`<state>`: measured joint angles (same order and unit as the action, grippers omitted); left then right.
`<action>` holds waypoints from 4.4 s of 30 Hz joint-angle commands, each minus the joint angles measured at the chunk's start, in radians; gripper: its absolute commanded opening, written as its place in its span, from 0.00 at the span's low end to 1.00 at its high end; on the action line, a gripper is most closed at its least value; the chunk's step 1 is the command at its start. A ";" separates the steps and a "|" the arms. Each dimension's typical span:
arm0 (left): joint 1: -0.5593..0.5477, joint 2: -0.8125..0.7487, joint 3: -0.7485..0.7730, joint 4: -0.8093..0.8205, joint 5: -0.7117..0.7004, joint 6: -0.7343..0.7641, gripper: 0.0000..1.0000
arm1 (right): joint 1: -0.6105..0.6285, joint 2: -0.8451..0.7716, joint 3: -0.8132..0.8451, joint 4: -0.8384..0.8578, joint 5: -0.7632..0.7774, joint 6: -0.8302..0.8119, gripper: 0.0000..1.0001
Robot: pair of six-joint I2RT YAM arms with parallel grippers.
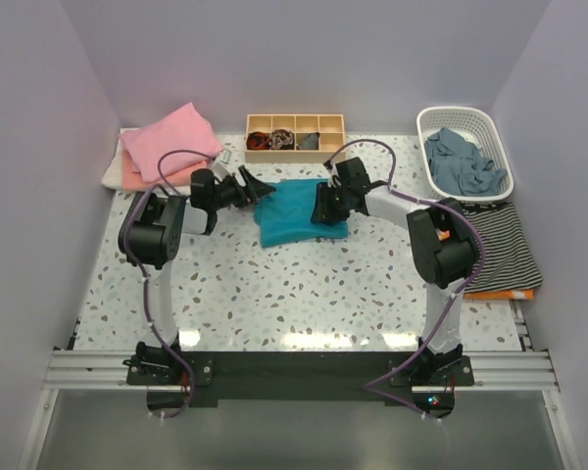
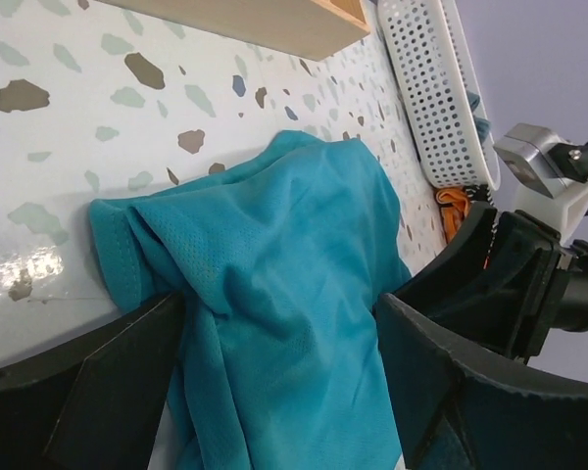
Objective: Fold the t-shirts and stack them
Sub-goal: Fold the tshirt, then neatly place the folded tshirt to the corner
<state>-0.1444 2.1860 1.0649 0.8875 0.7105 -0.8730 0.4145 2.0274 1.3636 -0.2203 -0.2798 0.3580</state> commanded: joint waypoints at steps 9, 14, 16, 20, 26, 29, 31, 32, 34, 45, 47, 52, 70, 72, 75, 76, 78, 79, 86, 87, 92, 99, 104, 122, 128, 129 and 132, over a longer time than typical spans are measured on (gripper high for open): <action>-0.155 -0.321 0.056 -0.716 -0.709 0.511 0.84 | -0.009 -0.205 0.012 -0.099 0.343 -0.056 0.45; -0.196 -0.313 0.059 -0.667 -0.653 0.529 0.83 | -0.016 -0.185 0.008 -0.062 0.213 -0.067 0.44; -0.204 -0.284 0.105 -0.662 -0.571 0.542 0.81 | -0.014 -0.168 0.011 -0.048 0.160 -0.053 0.43; -0.227 -0.229 0.187 -0.683 -0.530 0.572 0.78 | -0.014 -0.113 0.017 -0.008 0.064 -0.036 0.43; -0.227 -0.163 0.270 -0.630 -0.395 0.578 0.76 | -0.014 -0.053 0.032 0.002 -0.018 -0.027 0.43; -0.228 -0.124 0.317 -0.636 -0.339 0.575 0.74 | -0.014 -0.030 0.037 -0.008 -0.003 -0.027 0.42; -0.228 -0.103 0.342 -0.677 -0.362 0.589 0.74 | -0.014 -0.027 0.038 -0.024 0.037 -0.030 0.43; -0.228 -0.098 0.345 -0.689 -0.379 0.595 0.73 | -0.014 -0.024 0.043 -0.051 0.053 -0.030 0.43; -0.228 -0.086 0.345 -0.728 -0.416 0.614 0.74 | -0.014 -0.022 0.046 -0.080 0.076 -0.036 0.42; -0.225 -0.072 0.329 -0.808 -0.638 0.719 0.74 | -0.014 -0.061 0.023 -0.136 0.188 -0.031 0.42; -0.224 -0.083 0.334 -0.809 -0.670 0.738 0.75 | -0.014 -0.087 0.006 -0.131 0.208 -0.031 0.42; -0.218 -0.161 0.333 -0.795 -0.721 0.746 0.79 | -0.016 -0.186 -0.053 -0.074 0.302 -0.022 0.44; -0.248 -0.425 -0.040 -0.667 -0.482 0.523 0.79 | -0.069 -0.096 0.088 -0.139 0.220 -0.013 0.49; -0.257 -0.413 -0.068 -0.657 -0.485 0.497 0.79 | -0.071 -0.091 0.074 -0.145 0.220 -0.013 0.49; -0.258 -0.405 -0.117 -0.625 -0.531 0.470 0.79 | -0.071 -0.093 0.054 -0.149 0.218 -0.019 0.49; -0.258 -0.407 -0.124 -0.622 -0.548 0.463 0.79 | -0.071 -0.095 0.048 -0.148 0.214 -0.021 0.49; -0.258 -0.404 -0.137 -0.614 -0.589 0.456 0.80 | -0.075 -0.090 0.035 -0.133 0.196 -0.025 0.50; -0.258 -0.404 -0.140 -0.610 -0.597 0.456 0.80 | -0.077 -0.087 0.037 -0.131 0.185 -0.025 0.50; -0.257 -0.419 -0.131 -0.602 -0.761 0.474 0.85 | -0.086 -0.075 0.048 -0.113 0.134 -0.028 0.53; -0.258 -0.428 -0.129 -0.604 -0.793 0.477 0.86 | -0.088 -0.075 0.049 -0.113 0.134 -0.030 0.54; -0.256 -0.368 -0.048 -0.639 -0.778 0.493 0.88 | -0.095 -0.029 0.094 -0.125 0.125 -0.031 0.54; -0.256 -0.252 -0.029 -0.518 -0.558 0.413 0.87 | -0.098 0.042 0.149 -0.110 0.045 -0.044 0.55; -0.256 -0.203 -0.039 -0.447 -0.467 0.344 0.86 | -0.100 0.042 0.091 -0.053 -0.074 -0.031 0.55; -0.256 -0.009 0.040 -0.257 -0.261 0.209 0.06 | -0.100 0.036 0.015 -0.019 -0.200 -0.007 0.55; -0.238 -0.097 0.119 -0.433 -0.320 0.340 0.00 | -0.100 -0.016 0.000 -0.068 -0.029 -0.004 0.55; -0.233 -0.117 0.135 -0.473 -0.341 0.373 0.00 | -0.100 -0.051 -0.011 -0.082 0.017 -0.005 0.55; -0.228 -0.202 0.217 -0.652 -0.410 0.514 0.00 | -0.100 -0.152 -0.056 -0.102 0.154 -0.008 0.56</action>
<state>-0.3916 2.1231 1.1721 0.4458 0.3908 -0.5518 0.3130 2.0293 1.3602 -0.2607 -0.3416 0.3531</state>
